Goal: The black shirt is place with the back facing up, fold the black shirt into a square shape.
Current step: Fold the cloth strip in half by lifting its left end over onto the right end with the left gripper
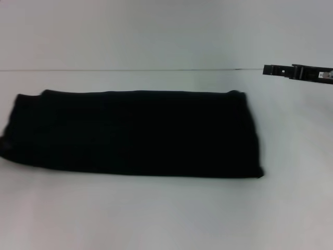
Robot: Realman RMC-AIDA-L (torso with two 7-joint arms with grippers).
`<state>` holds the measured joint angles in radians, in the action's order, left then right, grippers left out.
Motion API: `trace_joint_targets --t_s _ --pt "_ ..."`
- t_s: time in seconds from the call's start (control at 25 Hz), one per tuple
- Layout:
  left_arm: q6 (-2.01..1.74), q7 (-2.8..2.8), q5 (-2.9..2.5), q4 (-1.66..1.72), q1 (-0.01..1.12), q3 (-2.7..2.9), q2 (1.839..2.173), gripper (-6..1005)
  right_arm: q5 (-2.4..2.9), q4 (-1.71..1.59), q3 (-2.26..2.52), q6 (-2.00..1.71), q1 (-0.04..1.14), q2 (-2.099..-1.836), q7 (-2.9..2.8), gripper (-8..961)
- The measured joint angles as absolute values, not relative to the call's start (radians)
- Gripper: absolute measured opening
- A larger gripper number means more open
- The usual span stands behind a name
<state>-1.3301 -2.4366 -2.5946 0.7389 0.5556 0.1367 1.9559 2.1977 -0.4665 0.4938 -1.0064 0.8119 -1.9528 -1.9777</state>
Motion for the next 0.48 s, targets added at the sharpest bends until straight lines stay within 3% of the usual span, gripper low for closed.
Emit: trace_joint_targets --t_s 0.24,0.48 --pt "-1.454 -2.396 -2.582 0.801 0.535 0.07 1.922 50 2.184 -0.467 0.495 -0.994 0.819 -1.964 -1.981 859" --pt "-1.658 -2.323 -2.411 0.742 0.67 0.156 1.903 63 2.177 -0.472 0.495 -0.986 0.811 -1.969 -1.973 859"
